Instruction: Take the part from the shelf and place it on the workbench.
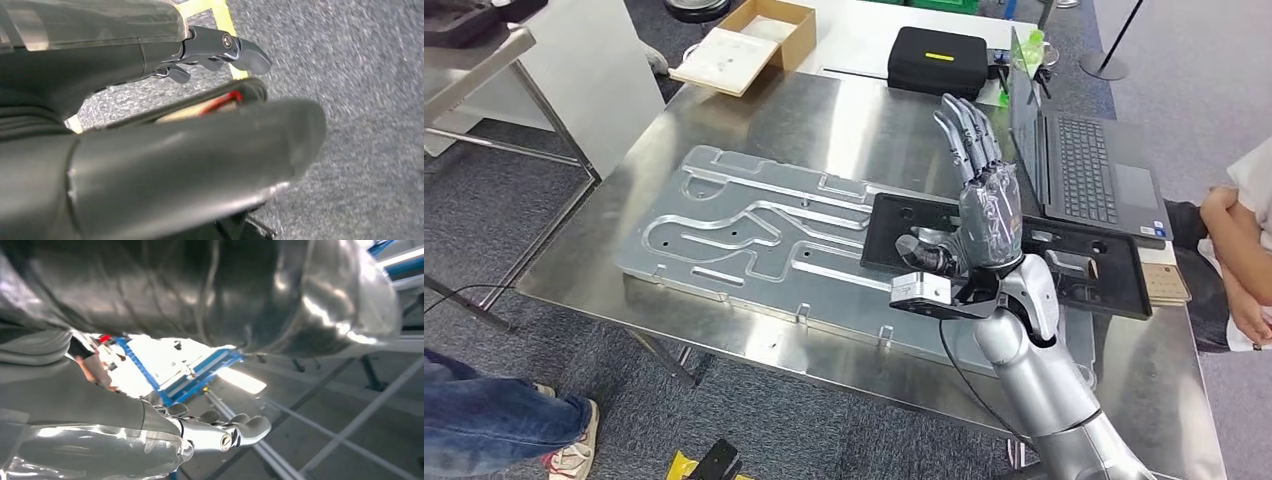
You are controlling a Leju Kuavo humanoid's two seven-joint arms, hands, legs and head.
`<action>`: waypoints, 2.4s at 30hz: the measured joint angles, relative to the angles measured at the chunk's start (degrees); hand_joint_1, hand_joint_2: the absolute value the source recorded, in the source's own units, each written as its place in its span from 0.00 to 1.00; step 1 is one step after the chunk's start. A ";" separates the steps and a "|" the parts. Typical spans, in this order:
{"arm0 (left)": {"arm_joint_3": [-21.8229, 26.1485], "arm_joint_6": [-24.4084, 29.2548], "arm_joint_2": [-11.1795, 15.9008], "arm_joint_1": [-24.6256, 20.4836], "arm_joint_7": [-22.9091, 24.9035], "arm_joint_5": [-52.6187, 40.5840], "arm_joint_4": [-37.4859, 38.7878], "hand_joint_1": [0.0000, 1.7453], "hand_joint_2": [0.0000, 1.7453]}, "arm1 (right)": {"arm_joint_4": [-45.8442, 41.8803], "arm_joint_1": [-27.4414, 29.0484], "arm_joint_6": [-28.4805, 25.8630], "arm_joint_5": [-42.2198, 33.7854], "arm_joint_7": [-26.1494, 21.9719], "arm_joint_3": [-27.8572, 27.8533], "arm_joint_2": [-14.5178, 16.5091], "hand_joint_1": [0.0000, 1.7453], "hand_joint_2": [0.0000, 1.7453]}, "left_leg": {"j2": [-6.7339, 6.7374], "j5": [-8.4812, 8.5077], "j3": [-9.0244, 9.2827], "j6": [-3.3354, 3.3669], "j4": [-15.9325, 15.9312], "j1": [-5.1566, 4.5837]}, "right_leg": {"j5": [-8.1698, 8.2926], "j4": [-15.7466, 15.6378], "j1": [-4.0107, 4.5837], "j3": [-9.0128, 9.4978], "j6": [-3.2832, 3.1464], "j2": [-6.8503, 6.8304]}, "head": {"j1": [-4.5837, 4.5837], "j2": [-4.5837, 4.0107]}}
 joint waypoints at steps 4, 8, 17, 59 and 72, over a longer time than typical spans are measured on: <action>-0.18 -0.27 -0.05 0.00 0.64 -0.30 0.00 0.00 0.00 | -0.02 -0.32 0.00 0.38 0.53 0.08 -0.11 0.00 0.00 | -2.19 0.49 0.22 1.13 -0.46 0.16 | -4.58 7.06 -0.54 -2.82 0.94 4.27 | 0.02 0.00; -0.47 -0.37 -0.07 0.10 0.86 -0.36 0.00 0.00 0.00 | 0.02 0.04 0.00 0.57 0.71 0.12 -0.40 0.00 0.00 | -5.00 0.57 0.16 1.45 -0.41 0.00 | -5.70 14.29 -0.49 -6.81 0.70 6.07 | 0.02 0.00; -0.69 -0.38 -0.16 0.34 0.98 -0.38 0.00 0.00 0.00 | -0.03 -0.43 0.00 0.78 0.73 0.27 -0.61 0.00 0.00 | -8.42 0.15 -1.05 -0.60 0.64 0.10 | 0.78 -0.56 -0.62 -0.13 -1.06 8.20 | -0.10 0.00; 0.96 2.75 1.79 1.36 0.03 2.50 -0.02 0.00 0.00 | -5.47 -2.36 0.40 1.16 2.66 0.62 -2.49 0.00 0.00 | 2.33 0.78 -0.77 -0.60 0.06 -0.19 | -0.77 -0.69 -0.18 1.56 -0.15 0.02 | -0.59 0.00; 1.01 1.89 3.35 1.52 0.11 1.47 -0.02 0.00 0.00 | -6.33 -2.31 0.10 1.02 2.77 0.91 -2.55 0.00 0.00 | -6.94 1.49 -0.37 1.79 -0.64 -0.62 | -0.89 5.10 -0.15 -2.17 -0.73 8.44 | -0.57 0.00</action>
